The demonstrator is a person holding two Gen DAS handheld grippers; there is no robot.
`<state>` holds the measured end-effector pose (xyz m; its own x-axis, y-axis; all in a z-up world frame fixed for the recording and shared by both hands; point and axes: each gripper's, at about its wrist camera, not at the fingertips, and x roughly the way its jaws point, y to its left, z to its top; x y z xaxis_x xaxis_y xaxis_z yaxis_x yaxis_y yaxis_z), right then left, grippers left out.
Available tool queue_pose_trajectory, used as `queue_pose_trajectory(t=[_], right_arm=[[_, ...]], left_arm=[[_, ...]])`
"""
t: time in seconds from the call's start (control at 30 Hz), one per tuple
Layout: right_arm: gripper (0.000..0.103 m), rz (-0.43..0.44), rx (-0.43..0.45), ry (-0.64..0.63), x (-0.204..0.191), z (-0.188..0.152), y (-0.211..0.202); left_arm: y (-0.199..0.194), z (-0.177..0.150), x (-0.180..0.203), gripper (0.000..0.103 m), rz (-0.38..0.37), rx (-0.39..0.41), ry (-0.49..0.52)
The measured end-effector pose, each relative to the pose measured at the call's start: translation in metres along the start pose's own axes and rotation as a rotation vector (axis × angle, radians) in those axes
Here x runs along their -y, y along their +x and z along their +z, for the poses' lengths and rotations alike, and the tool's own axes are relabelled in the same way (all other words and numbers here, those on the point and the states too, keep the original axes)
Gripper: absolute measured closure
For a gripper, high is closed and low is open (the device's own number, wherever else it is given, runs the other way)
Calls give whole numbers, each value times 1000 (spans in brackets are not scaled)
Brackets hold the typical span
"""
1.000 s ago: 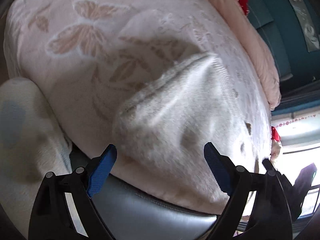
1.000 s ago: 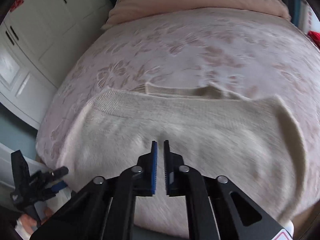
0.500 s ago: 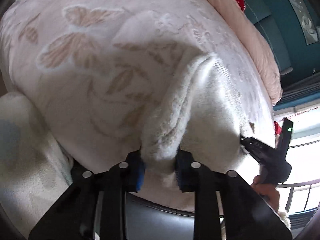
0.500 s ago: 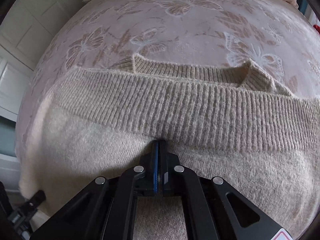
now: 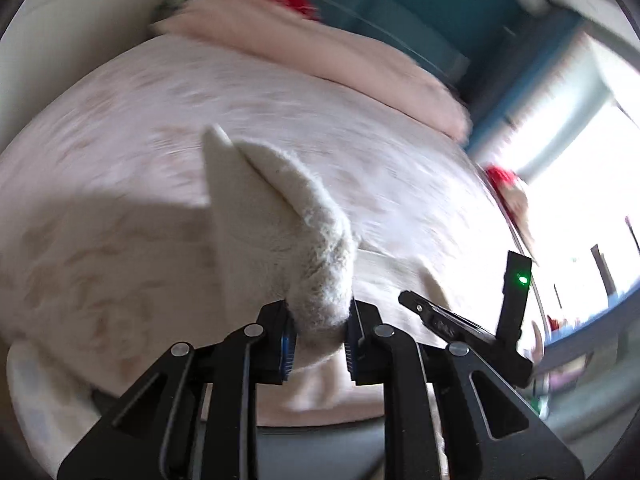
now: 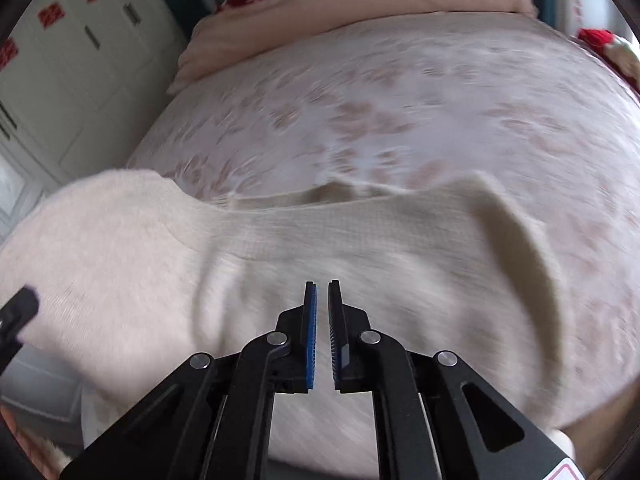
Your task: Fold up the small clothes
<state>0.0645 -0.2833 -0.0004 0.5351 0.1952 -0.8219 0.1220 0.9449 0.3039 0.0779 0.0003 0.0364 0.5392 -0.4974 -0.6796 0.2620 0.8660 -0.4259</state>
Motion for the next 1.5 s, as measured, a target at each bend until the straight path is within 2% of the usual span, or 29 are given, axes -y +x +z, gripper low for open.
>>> queue_pose_trajectory(t=[0.07,0.17,0.23,0.3,0.33,0.37,0.4,0.43,0.47,0.53,0.57,0.67,0.73,0.83,0.93,0.97,1.0,1.03,1.07,1.1,1.13,1.17,1.3,1.33,1.37,1.43,1.5], right_arm=[[94,-29,29,49,36,-16,-32],[82,-68,51,130,83,-40,-63],[74,-83,55,174,108,-58,-72],[73,-79,41,207,120,-68,-71],[71,-65,37,220,121,-72,-70],[66,-31,38,224,120,-74,-70],[51,-9,42,219,116,-74,-69],[37,8,45,211,111,-73,-66],[33,39,47,199,107,-72,-67],[29,90,38,189,96,-65,-57],[29,110,24,191,89,-61,-52],[28,139,-22,211,77,-49,-34],[26,144,-44,212,71,-41,-23],[25,145,-116,219,65,-28,6],[24,145,-174,246,57,-27,27],[23,141,-188,255,53,-27,33],[25,132,-190,255,48,-28,35],[49,140,-189,237,40,-27,37],[68,161,-193,214,30,-25,38],[78,158,-189,199,21,-23,37],[81,156,-175,185,16,-19,34],[82,157,-136,154,6,-13,23],[87,225,83,101,-8,16,-56],[92,214,132,79,-7,19,-76],[94,166,166,49,-2,19,-91],[94,44,158,5,13,12,-90],[92,-92,38,-2,47,-5,-51]], left_arm=[[15,-10,40,85,-41,-34,94],[61,-44,94,84,-66,-161,234],[101,-77,112,79,-37,-259,315],[124,-104,114,77,-6,-324,345],[124,-110,111,75,5,-325,342],[116,-115,109,63,5,-300,341],[101,-116,107,55,-8,-251,354],[90,-116,105,36,-10,-218,369],[74,-115,101,18,20,-168,386],[51,-115,91,13,81,-76,401],[44,-116,84,12,117,-60,412],[45,-123,55,12,233,-102,424],[48,-132,39,12,270,-145,402],[56,-140,35,12,271,-176,370],[61,-136,32,12,266,-129,386],[71,-132,30,14,271,-124,394],[78,-130,31,21,267,-136,395],[84,-128,24,43,252,-158,391],[89,-127,21,59,223,-203,375],[90,-125,17,66,228,-220,356],[91,-123,8,78,241,-216,321],[88,-120,4,82,225,-218,293],[72,-108,-1,86,151,-227,207],[66,-106,6,86,145,-214,227],[63,-106,14,86,146,-205,255],[63,-110,30,85,163,-206,312],[69,-114,33,84,175,-229,319]])
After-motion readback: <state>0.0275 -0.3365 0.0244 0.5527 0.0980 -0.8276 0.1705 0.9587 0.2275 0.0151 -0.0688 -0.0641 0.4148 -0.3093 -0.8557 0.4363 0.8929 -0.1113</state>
